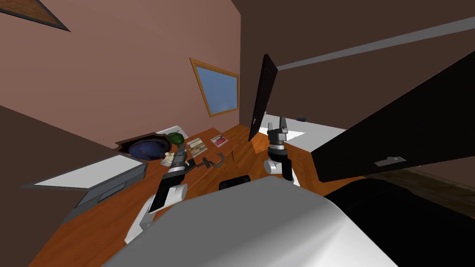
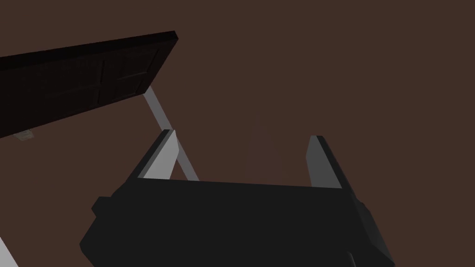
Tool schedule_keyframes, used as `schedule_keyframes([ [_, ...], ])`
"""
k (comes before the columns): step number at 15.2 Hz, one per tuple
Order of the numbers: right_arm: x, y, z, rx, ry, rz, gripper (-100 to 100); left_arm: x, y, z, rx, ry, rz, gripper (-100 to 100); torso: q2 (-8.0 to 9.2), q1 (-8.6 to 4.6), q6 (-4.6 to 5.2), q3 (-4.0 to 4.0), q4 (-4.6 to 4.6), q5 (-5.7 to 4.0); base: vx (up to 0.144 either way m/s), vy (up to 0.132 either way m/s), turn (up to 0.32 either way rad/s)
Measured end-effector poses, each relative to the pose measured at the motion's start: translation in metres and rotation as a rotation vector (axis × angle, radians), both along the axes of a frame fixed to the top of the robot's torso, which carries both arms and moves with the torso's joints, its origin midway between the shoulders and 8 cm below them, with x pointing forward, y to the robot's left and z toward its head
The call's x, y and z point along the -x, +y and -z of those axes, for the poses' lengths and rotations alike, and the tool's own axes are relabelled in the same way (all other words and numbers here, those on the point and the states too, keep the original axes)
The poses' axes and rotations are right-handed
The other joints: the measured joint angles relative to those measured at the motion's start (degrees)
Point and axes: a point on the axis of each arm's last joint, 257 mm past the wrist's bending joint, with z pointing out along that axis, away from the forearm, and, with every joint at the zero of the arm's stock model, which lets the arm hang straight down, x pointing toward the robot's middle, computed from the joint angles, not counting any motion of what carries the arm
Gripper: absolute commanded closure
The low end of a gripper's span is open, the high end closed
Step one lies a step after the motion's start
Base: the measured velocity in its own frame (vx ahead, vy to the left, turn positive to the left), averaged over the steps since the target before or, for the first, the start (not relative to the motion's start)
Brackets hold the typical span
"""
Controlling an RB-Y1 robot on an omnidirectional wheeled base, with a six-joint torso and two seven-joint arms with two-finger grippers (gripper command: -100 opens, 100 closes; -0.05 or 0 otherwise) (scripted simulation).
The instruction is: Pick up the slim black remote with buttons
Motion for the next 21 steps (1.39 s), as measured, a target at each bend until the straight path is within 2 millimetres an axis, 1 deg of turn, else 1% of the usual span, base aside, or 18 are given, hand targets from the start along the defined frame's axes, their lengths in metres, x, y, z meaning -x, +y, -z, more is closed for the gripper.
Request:
schedule_keyframes([
  [2, 0.000, 0.000, 0.000, 0.000, 0.000, 0.000, 0, -0.003, 0.008, 0.013, -0.002, 0.045, -0.015, -100, 0.00, -0.02, 0.01, 0.00, 0.00, 0.00, 0.006, 0.028, -0.180],
  [5, 0.000, 0.000, 0.000, 0.000, 0.000, 0.000, 0, -0.006, 0.026, 0.042, -0.007, 0.133, -0.044, -100, -0.02, 0.01, 0.00, -0.01, 0.00, 0.01, 0.007, 0.033, -0.158],
  [7, 0.000, 0.000, 0.000, 0.000, 0.000, 0.000, 0, -0.008, 0.029, 0.051, -0.008, 0.164, -0.053, -100, -0.01, -0.06, -0.03, 0.00, 0.00, -0.01, 0.003, 0.014, -0.073],
  [11, 0.000, 0.000, 0.000, 0.000, 0.000, 0.000, 0, -0.011, 0.048, 0.076, -0.011, 0.253, -0.082, -100, 0.00, -0.05, 0.01, 0.00, 0.00, -0.01, 0.005, 0.025, -0.174],
  [14, 0.000, 0.000, 0.000, 0.000, 0.000, 0.000, 0, -0.014, 0.061, 0.099, -0.012, 0.327, -0.105, -100, -0.02, -0.04, 0.02, -0.01, 0.00, -0.01, 0.005, 0.027, -0.167],
  [15, 0.000, 0.000, 0.000, 0.000, 0.000, 0.000, 0, -0.012, 0.066, 0.109, -0.013, 0.356, -0.114, -100, -0.02, -0.03, 0.00, -0.01, 0.00, 0.00, 0.003, 0.024, -0.065],
  [19, 0.000, 0.000, 0.000, 0.000, 0.000, 0.000, 0, -0.011, 0.083, 0.136, -0.013, 0.450, -0.142, -100, -0.03, -0.03, -0.02, -0.02, -0.01, -0.01, 0.005, 0.027, -0.165],
  [21, 0.000, 0.000, 0.000, 0.000, 0.000, 0.000, 0, -0.008, 0.095, 0.153, -0.012, 0.506, -0.159, -100, -0.02, -0.02, 0.01, -0.01, 0.00, 0.00, 0.001, 0.029, -0.158],
])
